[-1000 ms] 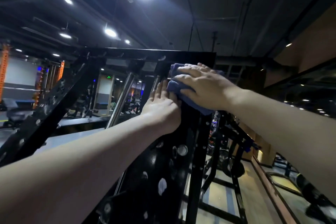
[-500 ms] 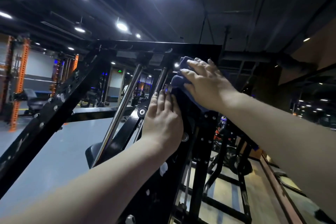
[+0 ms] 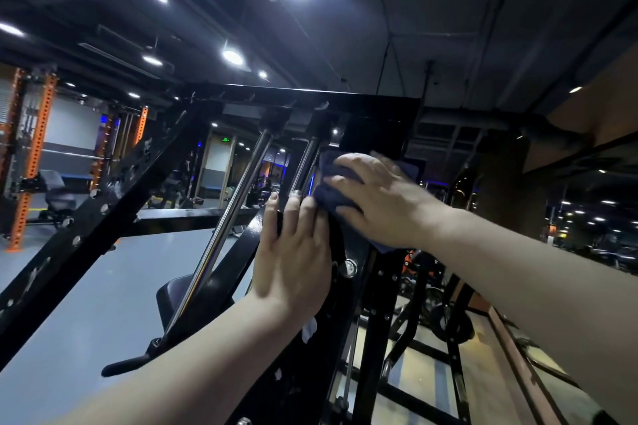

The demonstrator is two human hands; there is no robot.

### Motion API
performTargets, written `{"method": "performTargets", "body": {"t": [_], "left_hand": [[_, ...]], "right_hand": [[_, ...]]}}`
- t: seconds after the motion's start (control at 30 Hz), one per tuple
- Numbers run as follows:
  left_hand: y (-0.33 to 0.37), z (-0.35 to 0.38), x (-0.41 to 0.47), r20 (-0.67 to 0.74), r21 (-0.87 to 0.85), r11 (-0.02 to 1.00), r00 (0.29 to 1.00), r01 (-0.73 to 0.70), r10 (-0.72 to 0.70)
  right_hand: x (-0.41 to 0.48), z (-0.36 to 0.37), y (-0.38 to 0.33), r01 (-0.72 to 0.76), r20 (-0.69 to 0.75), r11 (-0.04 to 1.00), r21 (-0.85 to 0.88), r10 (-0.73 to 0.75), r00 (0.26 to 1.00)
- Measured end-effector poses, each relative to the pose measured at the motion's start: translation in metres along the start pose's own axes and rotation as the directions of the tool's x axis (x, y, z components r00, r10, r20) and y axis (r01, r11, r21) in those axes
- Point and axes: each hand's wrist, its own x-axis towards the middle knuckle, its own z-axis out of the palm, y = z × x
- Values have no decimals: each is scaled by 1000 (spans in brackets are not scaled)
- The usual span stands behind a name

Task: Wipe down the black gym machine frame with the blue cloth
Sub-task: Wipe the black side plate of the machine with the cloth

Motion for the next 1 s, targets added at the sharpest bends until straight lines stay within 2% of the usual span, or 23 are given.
{"method": "performTargets", "body": {"t": [0.1,0.2,0.27,0.33,0.4,0.5,0.63,0.73,0.8,0.93,1.0], "left_hand": [[1,-10,7,24,3,1000,1000,16,-16],[1,-19,22,109,-74,997,994,-3,11],[4,-24,32,223,-93,996,974,-16,36],[9,-25,39,260,-101,994,963,-47,72],[12,-24,44,283,-104,993,956,-55,82],[13,-22,54,278,-99,994,958,-44,70],[12,-25,75,237,-165,986,968,-39,78],[12,-23,91,202,-242,970,978,-3,53],[12,-21,107,182,-350,934,983,66,-1],[7,-28,140,147,-617,770,985,162,-90],[2,-29,148,149,-701,693,985,165,-84]], "right_hand": [[10,-10,26,-57,-160,996,-73,45,986],[24,-17,39,-188,-209,980,-57,173,963],[21,-12,31,-179,-141,984,-3,177,974],[8,-8,19,-126,-14,992,1,126,992],[1,-11,18,-104,38,994,-35,105,994],[22,-23,41,-210,-34,977,-41,209,977],[54,-33,48,-411,-64,911,15,412,909],[55,-28,42,-348,-27,937,-35,348,937],[59,-34,48,-331,10,943,15,331,944],[81,-33,46,-474,-53,878,63,477,877],[82,-28,41,-407,-33,913,36,408,912]]}}
